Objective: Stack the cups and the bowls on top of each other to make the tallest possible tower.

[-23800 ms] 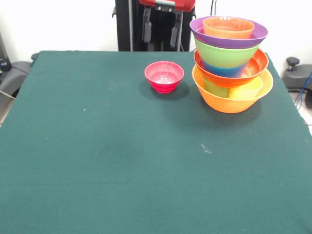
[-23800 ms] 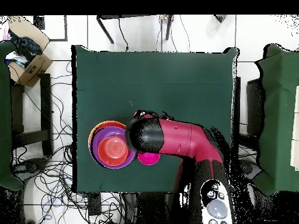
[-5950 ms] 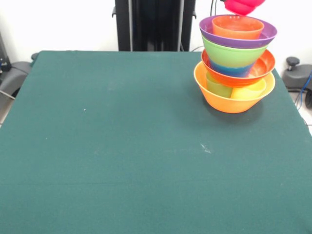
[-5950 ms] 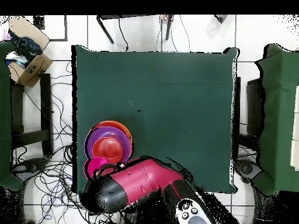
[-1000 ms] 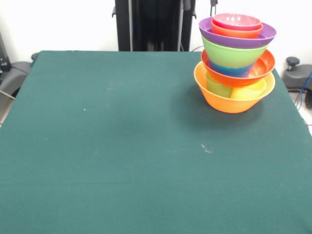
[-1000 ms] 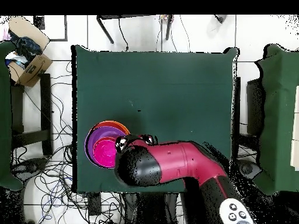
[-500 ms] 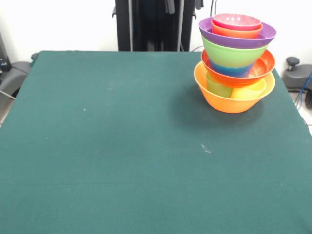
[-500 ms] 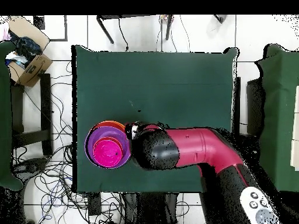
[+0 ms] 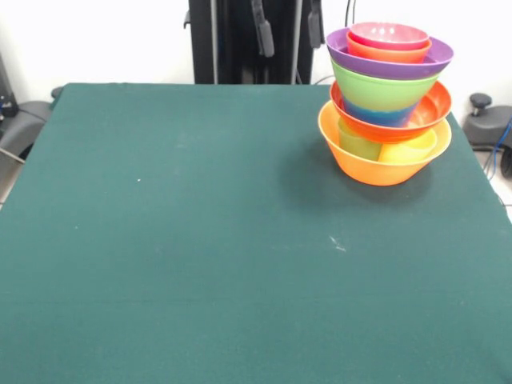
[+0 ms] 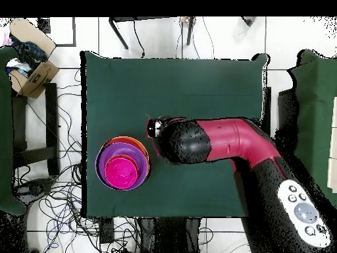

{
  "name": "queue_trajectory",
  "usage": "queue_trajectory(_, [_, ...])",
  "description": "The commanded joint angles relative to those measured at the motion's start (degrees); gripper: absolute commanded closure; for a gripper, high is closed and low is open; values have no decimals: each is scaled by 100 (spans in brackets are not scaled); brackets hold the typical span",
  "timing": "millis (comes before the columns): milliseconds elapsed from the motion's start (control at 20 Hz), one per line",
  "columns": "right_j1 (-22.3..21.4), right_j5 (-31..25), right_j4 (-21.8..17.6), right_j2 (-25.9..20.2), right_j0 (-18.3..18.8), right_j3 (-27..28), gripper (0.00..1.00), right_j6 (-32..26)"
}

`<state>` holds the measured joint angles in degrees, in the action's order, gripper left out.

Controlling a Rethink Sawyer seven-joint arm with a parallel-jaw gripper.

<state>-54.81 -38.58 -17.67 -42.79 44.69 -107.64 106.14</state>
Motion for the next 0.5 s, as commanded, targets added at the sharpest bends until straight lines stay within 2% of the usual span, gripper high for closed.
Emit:
queue_trajectory(50, [1105, -856, -702, 257, -343, 1226, 0, -982])
queue_trajectory(200, [1437, -1173, -789, 194, -397, 1746, 0, -1257])
queue_trajectory(500, [1645, -1441, -839, 76, -323, 2173, 0, -1464])
